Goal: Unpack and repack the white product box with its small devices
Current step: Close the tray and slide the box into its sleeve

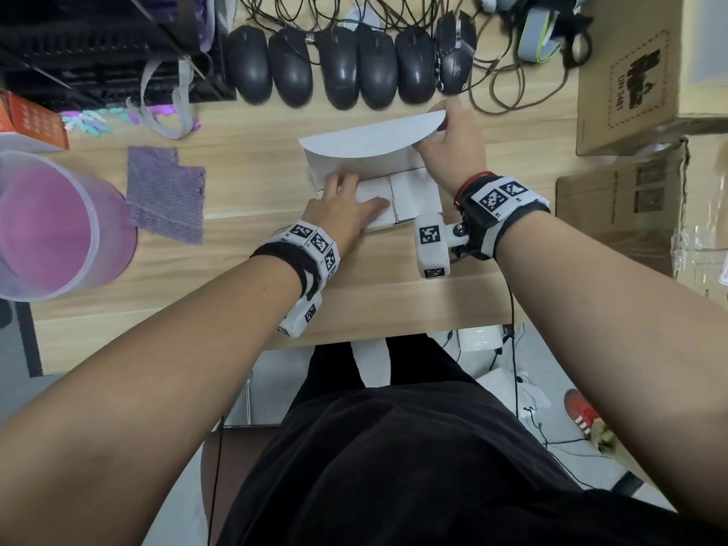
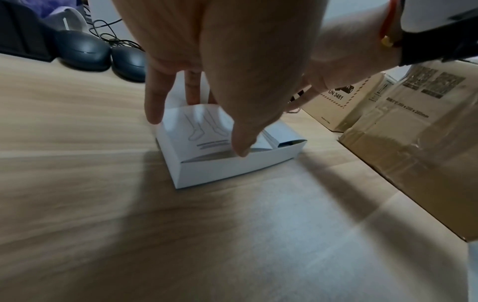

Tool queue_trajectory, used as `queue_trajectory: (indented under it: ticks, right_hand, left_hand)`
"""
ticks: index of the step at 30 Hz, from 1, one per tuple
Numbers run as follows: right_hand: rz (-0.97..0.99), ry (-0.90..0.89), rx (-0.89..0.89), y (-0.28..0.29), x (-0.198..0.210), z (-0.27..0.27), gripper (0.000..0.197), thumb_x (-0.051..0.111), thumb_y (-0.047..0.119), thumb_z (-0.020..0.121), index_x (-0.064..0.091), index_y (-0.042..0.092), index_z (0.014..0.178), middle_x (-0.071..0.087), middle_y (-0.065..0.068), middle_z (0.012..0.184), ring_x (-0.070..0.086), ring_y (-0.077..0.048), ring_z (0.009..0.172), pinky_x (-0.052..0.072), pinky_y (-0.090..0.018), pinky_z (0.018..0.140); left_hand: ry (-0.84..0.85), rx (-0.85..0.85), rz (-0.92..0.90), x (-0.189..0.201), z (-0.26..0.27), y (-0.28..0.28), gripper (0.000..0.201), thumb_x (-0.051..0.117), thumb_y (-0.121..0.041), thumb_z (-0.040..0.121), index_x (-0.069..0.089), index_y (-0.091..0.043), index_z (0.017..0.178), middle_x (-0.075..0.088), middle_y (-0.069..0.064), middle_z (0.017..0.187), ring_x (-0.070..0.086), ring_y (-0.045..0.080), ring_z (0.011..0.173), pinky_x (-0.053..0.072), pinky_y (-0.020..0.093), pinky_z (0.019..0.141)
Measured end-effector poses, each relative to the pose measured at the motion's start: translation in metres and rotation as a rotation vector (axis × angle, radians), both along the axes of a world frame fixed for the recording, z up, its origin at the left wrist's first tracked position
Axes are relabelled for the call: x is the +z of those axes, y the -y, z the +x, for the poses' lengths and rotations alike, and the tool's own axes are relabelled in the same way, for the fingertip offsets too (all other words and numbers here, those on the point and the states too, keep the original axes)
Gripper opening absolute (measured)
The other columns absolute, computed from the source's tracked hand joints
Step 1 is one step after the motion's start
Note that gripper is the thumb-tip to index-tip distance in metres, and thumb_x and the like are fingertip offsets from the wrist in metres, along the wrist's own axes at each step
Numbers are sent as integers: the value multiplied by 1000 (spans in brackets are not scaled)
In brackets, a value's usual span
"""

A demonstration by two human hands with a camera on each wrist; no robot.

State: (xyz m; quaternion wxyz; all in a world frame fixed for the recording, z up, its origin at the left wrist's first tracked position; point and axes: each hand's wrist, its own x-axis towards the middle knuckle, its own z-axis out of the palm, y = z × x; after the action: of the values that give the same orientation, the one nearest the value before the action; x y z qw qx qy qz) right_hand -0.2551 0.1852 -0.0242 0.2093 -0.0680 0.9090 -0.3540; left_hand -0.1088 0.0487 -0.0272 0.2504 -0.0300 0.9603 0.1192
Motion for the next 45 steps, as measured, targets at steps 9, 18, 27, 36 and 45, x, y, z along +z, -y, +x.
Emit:
queue_trajectory:
  ticks: [9,18,27,36,45]
  right_hand:
    - [22,14,45,-2,-4,-9,41,62,39,81,56,12,111,61,-11,110,60,-24,96,43,-30,75]
    - [-169,242,108,-29,-1,-16,46,50,-7,81,76,27,97,73,6,106,68,-22,104,58,-47,88]
    - [-13,449,220,-42,6,-5,14,67,21,83,74,21,71,69,1,95,64,-22,92,54,-39,85]
    - [274,114,422,-31,-29,28,79,87,28,66,39,16,127,42,-10,127,51,-32,107,46,-44,96]
    - [597,4,769,-13,-23,44,111,88,63,47,38,28,140,44,-1,134,39,-35,121,43,-47,95]
  left_hand:
    - [55,57,50,-12,0,-5,53,53,-29,98,33,-30,148,25,13,148,24,34,137,39,48,104]
    - [-37,142,176,-12,27,6,73,65,-5,84,38,-30,149,23,15,154,19,42,138,30,50,114]
    - [-14,786,508,-18,44,32,76,85,-13,71,32,-9,126,54,2,99,52,10,69,41,20,58]
    - [189,669,667,-16,44,43,130,86,4,64,-1,-28,156,53,3,124,61,18,96,52,25,75]
    - [343,808,720,-19,31,37,131,85,-12,71,-16,-17,154,14,-1,162,39,21,134,38,26,96]
